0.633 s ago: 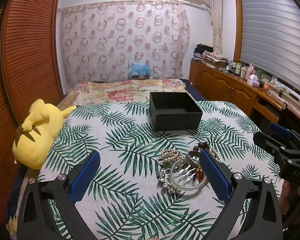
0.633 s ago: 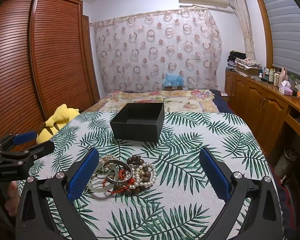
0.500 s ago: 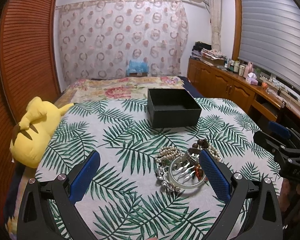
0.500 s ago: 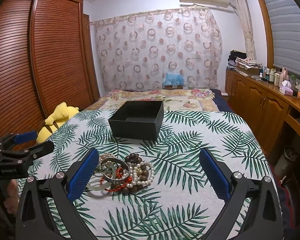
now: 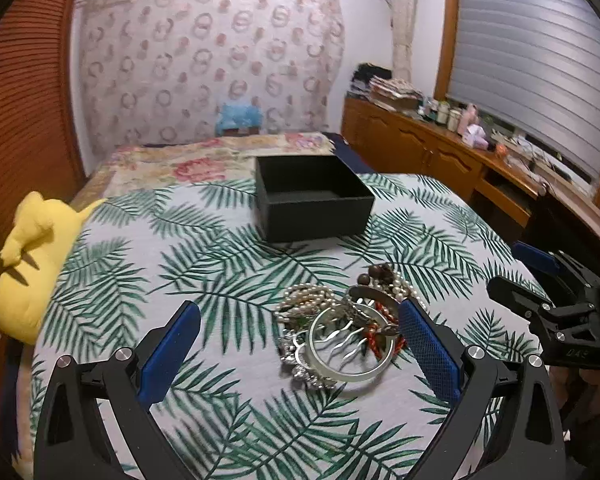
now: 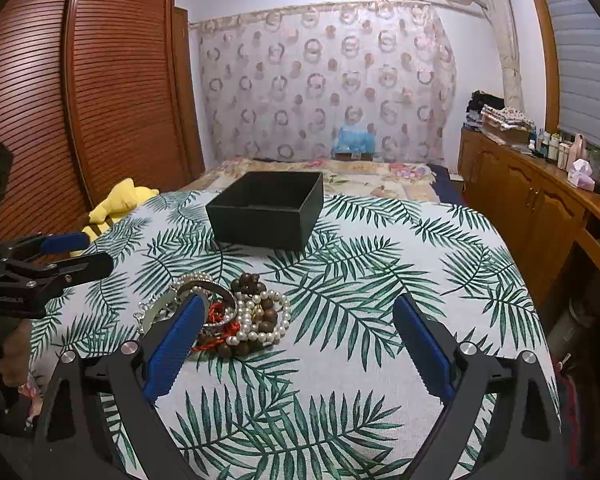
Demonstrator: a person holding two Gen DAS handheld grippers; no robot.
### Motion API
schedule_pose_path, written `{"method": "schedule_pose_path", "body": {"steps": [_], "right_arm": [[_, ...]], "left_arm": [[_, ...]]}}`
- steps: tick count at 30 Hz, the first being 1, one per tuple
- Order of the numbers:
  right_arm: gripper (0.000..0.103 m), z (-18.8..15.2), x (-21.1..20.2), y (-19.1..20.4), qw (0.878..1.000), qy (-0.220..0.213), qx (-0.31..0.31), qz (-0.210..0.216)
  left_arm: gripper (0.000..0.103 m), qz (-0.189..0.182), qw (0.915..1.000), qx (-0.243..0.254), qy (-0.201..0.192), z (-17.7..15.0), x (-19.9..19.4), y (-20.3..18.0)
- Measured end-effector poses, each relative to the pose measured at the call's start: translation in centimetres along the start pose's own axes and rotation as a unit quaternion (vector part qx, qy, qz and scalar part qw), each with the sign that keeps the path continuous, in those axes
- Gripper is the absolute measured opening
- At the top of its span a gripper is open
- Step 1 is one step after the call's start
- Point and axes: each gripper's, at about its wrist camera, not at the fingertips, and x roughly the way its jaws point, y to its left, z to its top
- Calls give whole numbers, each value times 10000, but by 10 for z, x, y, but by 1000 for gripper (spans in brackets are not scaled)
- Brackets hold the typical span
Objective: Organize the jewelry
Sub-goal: 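Lower the left tool onto the silver bangle and close on it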
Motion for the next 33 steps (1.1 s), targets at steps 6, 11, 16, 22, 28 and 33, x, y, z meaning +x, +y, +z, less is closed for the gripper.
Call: {"method": "schedule_pose_path", "body": {"steps": [6, 11, 16, 22, 28, 33], "right_arm": [[93, -5, 11, 0, 9998, 174, -80, 53], [93, -8, 17, 1, 9994, 297, -129, 72], [93, -10, 21, 0, 9992, 377, -129, 90], [93, -11, 24, -1, 9987, 455, -169, 139], [93, -13, 27, 1, 9981, 545, -196, 210], [93, -12, 32, 3, 9975, 606, -231, 272]], "left_arm": [[86, -318, 9989, 171, 294, 5, 26, -9], [65, -549, 9967, 166, 577, 3, 51, -14], [41, -675, 9945, 181, 774, 7, 68, -16], [24, -797, 9920, 203, 953, 12, 80, -16], [5, -805, 9918, 302, 951, 13, 81, -18], [4, -757, 9938, 302, 753, 13, 69, -14]]}}
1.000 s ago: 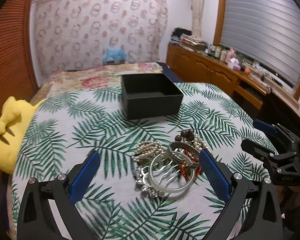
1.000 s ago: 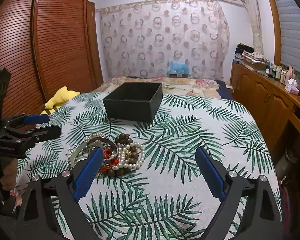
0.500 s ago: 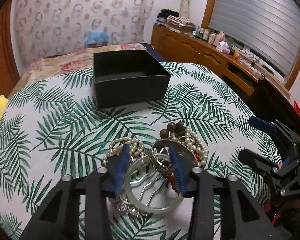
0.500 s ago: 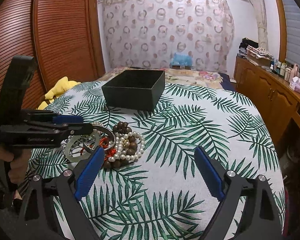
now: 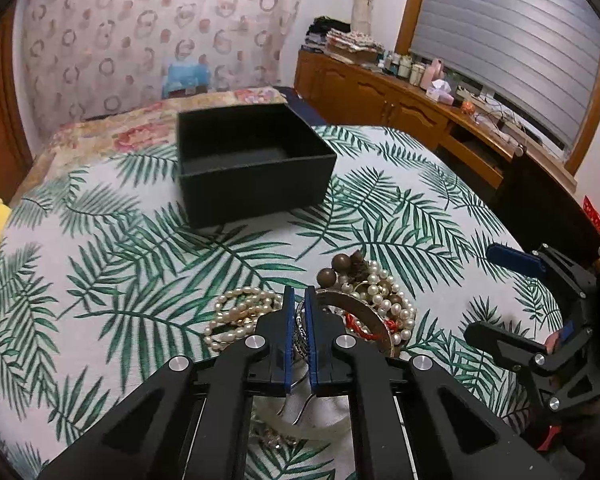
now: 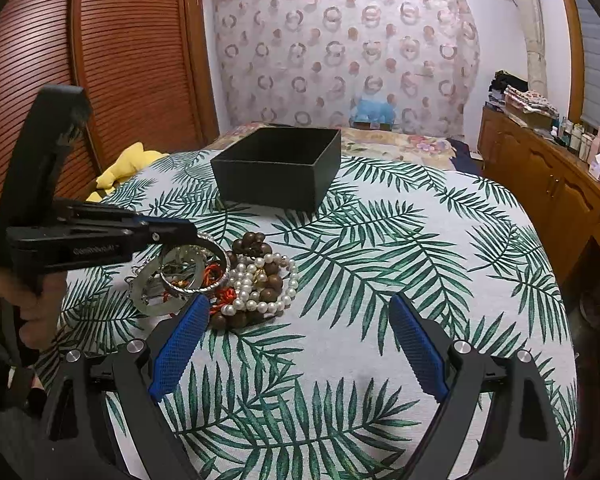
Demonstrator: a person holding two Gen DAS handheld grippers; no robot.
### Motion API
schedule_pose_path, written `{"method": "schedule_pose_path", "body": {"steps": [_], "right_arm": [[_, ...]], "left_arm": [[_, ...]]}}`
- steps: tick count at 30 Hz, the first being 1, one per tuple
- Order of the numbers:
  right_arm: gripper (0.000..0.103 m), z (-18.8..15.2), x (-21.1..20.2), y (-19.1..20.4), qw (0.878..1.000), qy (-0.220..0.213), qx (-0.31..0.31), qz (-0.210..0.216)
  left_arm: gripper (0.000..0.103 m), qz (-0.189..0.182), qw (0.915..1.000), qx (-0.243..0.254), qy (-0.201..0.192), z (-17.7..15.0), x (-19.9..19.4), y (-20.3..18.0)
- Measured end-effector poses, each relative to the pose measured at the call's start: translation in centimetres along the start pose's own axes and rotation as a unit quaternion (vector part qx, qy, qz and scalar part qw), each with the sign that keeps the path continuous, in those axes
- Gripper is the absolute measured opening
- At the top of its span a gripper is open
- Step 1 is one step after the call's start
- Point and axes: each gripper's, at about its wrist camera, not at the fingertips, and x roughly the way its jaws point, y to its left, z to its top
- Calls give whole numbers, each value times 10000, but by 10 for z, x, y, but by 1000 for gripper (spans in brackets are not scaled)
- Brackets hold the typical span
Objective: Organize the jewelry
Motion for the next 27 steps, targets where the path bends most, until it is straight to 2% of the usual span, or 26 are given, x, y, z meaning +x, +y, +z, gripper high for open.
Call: {"method": "schedule_pose_path", "body": {"steps": [5, 11, 14, 19, 21, 27], "right_arm": [[92, 0, 3, 5, 9999, 65, -65, 84], [83, 6, 9, 15, 9993, 151, -185, 273], [72, 11, 12, 23, 9985, 207, -289, 424], [44, 20, 23, 41, 9953, 335, -544, 728], [38, 23, 30, 49, 9934, 431, -657, 841], [37, 30, 40, 61, 9906, 533, -855, 930]], "left_arm": [[4, 114, 9995, -89, -285, -4, -17, 6], [4, 195, 9979, -299, -540, -8, -36, 20], [3, 264, 9968, -389, -643, -10, -44, 26], [0, 353, 9951, -503, -777, -16, -54, 39], [0, 379, 9945, -545, -815, -15, -57, 44], [0, 522, 9956, -481, -618, -22, -53, 55]]}}
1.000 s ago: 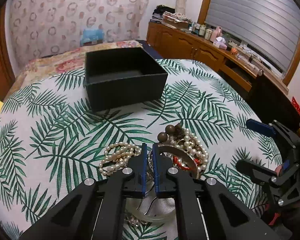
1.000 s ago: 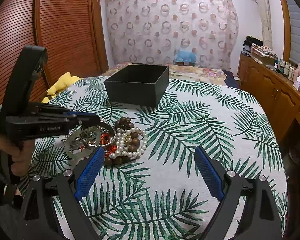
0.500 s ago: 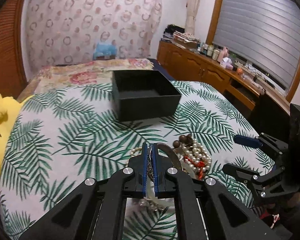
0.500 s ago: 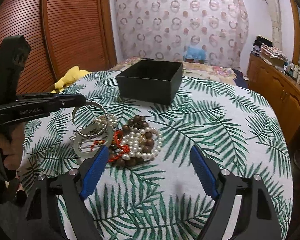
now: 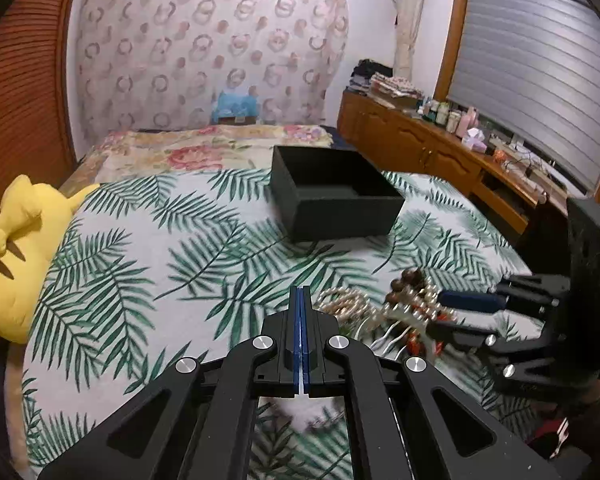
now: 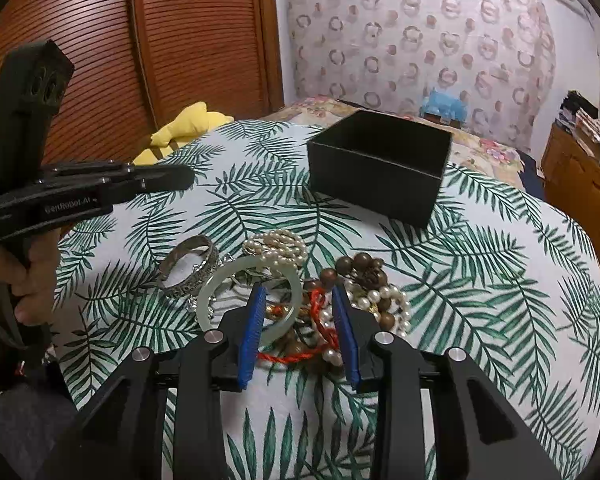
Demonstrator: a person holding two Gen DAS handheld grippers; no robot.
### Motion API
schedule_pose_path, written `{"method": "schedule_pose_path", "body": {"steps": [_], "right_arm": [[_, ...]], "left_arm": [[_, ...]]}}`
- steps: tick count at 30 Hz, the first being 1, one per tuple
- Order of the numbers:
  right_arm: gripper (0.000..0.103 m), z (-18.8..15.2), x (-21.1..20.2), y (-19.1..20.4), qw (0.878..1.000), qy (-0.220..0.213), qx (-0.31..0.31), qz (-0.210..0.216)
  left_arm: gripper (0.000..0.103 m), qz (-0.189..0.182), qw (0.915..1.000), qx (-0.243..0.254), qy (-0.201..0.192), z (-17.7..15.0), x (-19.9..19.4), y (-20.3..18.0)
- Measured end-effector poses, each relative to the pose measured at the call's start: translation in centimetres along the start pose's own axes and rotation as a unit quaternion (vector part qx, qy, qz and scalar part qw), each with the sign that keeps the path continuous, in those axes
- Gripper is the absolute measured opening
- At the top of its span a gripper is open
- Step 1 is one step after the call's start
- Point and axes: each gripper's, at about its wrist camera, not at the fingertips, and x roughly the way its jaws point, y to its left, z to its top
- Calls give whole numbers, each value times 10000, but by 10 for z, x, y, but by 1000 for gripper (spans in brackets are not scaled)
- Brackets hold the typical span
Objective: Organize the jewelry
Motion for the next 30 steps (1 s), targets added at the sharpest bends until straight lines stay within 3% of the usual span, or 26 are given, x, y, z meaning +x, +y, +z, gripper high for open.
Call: {"method": "schedule_pose_path", "body": {"steps": [4, 5, 6, 7, 8, 12, 15, 16, 17, 21, 30], "right_arm": [[37, 4, 2, 1, 9999, 42, -94, -8], [37, 5, 2, 0, 9999, 48, -105, -26], [37, 5, 2, 0, 9999, 49, -102, -43], [37, 4, 2, -1, 9999, 47, -85, -45], [37, 4, 2, -2, 10000, 40, -73, -50], [37, 2, -1, -2, 10000, 17, -38, -55], [37, 1, -2, -4, 10000, 25, -52, -57], [37, 1, -1, -4, 10000, 22, -49, -57], [37, 0, -2, -5, 10000, 25, -50, -50], [37, -1, 0, -6, 10000, 38, -47, -30], [33, 9, 10, -3, 9999, 85, -130, 50]], "left_arm": [[2, 195, 9992, 105, 330, -10, 9, 13], [17, 214, 9988, 112, 427, -12, 13, 15], [24, 207, 9982, 111, 549, -15, 17, 18], [31, 190, 9981, 102, 574, -17, 19, 19], [31, 167, 9980, 110, 607, -19, 22, 20], [30, 78, 9963, 118, 842, -25, 36, 21], [24, 108, 9962, 234, 836, -29, 40, 19], [19, 94, 9962, 264, 830, -29, 40, 19], [6, 34, 9961, 253, 842, -30, 40, 19], [5, 9, 9963, 348, 792, -33, 38, 16], [4, 161, 9994, 58, 286, -25, 14, 22]]}}
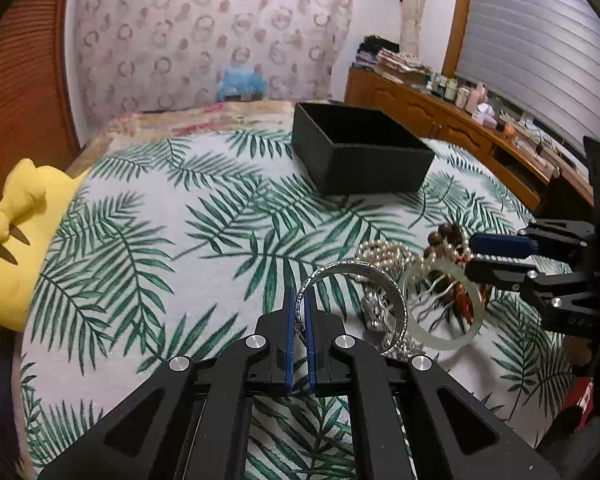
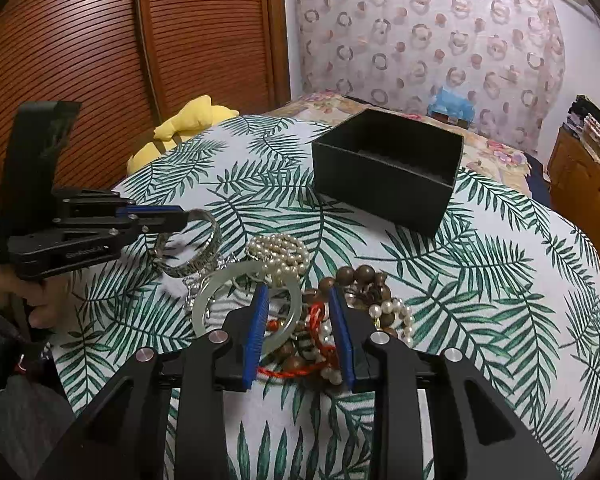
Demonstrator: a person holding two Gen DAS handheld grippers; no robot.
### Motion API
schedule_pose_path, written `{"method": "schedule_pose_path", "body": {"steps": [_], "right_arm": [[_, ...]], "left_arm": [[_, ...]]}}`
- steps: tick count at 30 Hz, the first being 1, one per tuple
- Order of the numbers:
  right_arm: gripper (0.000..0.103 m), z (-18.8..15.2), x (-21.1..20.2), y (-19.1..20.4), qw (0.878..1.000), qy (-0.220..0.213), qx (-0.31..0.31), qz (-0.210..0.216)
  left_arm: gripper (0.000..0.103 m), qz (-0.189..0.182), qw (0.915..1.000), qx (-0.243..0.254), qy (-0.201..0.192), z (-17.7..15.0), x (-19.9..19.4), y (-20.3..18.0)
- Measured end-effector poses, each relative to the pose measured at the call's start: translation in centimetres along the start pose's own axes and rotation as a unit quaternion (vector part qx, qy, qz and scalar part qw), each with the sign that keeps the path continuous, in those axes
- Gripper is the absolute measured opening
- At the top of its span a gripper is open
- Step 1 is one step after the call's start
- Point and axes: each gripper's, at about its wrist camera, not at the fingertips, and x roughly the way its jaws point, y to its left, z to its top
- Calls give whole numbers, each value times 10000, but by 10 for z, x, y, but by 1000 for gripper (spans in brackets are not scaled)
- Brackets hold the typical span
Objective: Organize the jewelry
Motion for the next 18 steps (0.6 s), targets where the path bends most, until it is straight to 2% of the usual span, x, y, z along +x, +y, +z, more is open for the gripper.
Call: {"method": "schedule_pose_path", "body": {"steps": [7, 15, 18], "right_arm": [[33, 11, 20, 8, 9996, 169, -97, 192], [33, 18, 40, 9, 9990, 378, -102, 196], [27, 18, 40, 8, 9990, 364, -91, 227]], "left_arm": [[4, -40, 9997, -49, -254, 7, -16, -2], [4, -34, 9996, -4, -281, 9, -17, -6], [4, -28, 9996, -3, -281, 9, -17, -7]]}}
